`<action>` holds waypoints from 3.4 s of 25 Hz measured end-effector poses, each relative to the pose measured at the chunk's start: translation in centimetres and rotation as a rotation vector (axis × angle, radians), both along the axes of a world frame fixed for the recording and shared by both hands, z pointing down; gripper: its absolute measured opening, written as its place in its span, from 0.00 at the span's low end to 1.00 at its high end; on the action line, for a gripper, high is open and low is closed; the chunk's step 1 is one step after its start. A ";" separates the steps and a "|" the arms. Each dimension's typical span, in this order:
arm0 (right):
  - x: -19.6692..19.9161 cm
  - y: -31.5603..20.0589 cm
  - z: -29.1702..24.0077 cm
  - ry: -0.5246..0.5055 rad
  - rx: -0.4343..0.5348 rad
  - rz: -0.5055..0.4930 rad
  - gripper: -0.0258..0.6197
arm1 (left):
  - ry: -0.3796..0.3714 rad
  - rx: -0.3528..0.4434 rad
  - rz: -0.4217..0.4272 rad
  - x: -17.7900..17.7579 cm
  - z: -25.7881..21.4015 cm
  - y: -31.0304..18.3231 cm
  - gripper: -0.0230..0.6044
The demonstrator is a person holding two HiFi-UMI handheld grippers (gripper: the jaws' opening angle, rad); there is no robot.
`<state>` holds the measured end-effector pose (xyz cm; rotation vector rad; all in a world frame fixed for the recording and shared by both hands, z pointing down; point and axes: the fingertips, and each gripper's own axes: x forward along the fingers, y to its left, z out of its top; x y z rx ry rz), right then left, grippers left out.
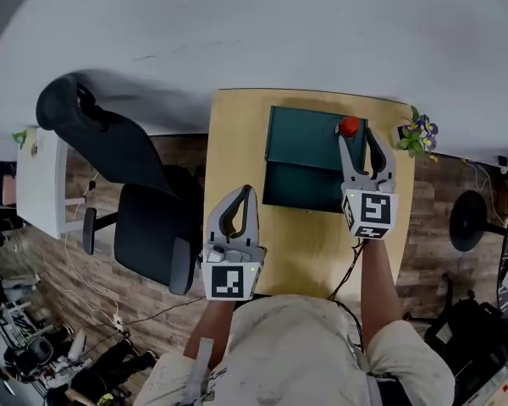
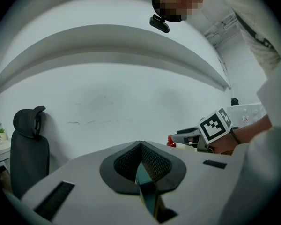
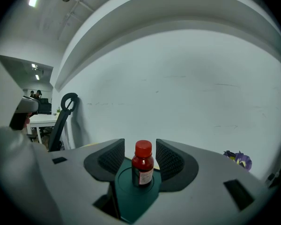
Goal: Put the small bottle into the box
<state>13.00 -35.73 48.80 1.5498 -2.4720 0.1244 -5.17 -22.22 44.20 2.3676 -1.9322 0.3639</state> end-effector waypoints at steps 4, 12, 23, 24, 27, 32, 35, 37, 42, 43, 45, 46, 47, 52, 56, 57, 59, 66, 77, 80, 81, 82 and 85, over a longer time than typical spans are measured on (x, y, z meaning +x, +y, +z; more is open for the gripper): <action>-0.4 -1.2 0.7 0.019 0.025 0.008 0.38 | 0.012 -0.024 -0.007 -0.1 0.8 -0.3 0.05; -1.1 -2.3 1.7 0.025 0.047 0.021 0.38 | -0.011 -0.056 -0.003 -0.6 2.1 -0.7 0.05; -1.0 -2.9 1.9 0.022 0.057 0.061 0.27 | 0.020 -0.109 -0.011 -1.0 3.7 -0.5 0.05; -1.0 -2.9 1.9 0.022 0.056 0.061 0.27 | 0.022 -0.111 -0.012 -1.1 3.8 -0.5 0.05; -1.1 -2.8 1.9 0.028 0.054 0.057 0.27 | 0.028 -0.107 -0.013 -1.0 3.7 -0.6 0.05; -1.4 -2.5 1.9 0.028 0.039 0.035 0.27 | 0.032 -0.089 -0.005 -1.0 3.3 -0.6 0.05; -1.5 -2.3 1.9 0.025 0.028 0.032 0.27 | 0.027 -0.105 -0.004 -0.9 3.3 -0.2 0.05; -1.6 -2.1 1.7 0.019 0.025 0.027 0.27 | 0.033 -0.090 -0.006 -1.0 3.0 -0.2 0.05; -1.8 -1.6 0.5 0.005 0.043 0.014 0.27 | 0.042 -0.064 -0.006 -0.7 2.5 -0.3 0.05; -1.8 -1.5 0.3 0.002 0.045 0.012 0.27 | 0.041 -0.065 -0.006 -0.7 2.4 -0.2 0.05; -1.7 -1.2 0.0 -0.004 0.047 0.011 0.27 | 0.044 -0.064 -0.008 -0.7 2.3 -0.1 0.05; -1.6 -1.0 -0.2 -0.005 0.049 0.012 0.27 | 0.046 -0.062 -0.009 -0.7 2.2 0.0 0.05; -1.5 -0.9 -0.4 -0.006 0.053 0.013 0.27 | 0.047 -0.058 -0.010 -0.7 2.1 0.0 0.05; -1.2 -0.4 -1.6 -0.015 0.068 0.011 0.27 | 0.044 -0.035 -0.013 -0.7 1.3 0.1 0.05; -0.8 0.2 -2.5 -0.025 0.073 0.005 0.27 | 0.042 -0.017 -0.019 -0.8 0.5 0.2 0.05; -0.7 0.4 -2.8 -0.030 0.075 0.004 0.27 | 0.040 -0.011 -0.019 -0.7 0.2 0.2 0.05; -0.5 0.8 -3.4 -0.034 0.083 0.000 0.27 | 0.035 0.000 -0.019 -0.7 -0.2 0.2 0.05; -0.8 2.1 -5.2 -0.034 0.109 -0.005 0.27 | 0.033 0.033 -0.011 -1.2 -1.6 0.4 0.05; -1.9 4.9 -8.7 -0.003 0.150 0.039 0.27 | 0.064 0.102 0.027 -4.0 -4.0 0.8 0.05; -2.2 6.0 -9.8 0.009 0.162 0.056 0.27 | 0.071 0.114 0.041 -4.8 -4.5 1.1 0.05; -2.4 6.3 -10.2 0.013 0.167 0.060 0.27 | 0.072 0.118 0.044 -5.1 -4.6 1.1 0.05; -2.6 6.7 -10.6 0.017 0.173 0.064 0.27 | 0.072 0.123 0.046 -5.5 -4.7 1.2 0.05; -3.2 7.8 -11.6 0.027 0.183 0.075 0.27 | 0.066 0.135 0.050 -6.6 -5.0 1.5 0.05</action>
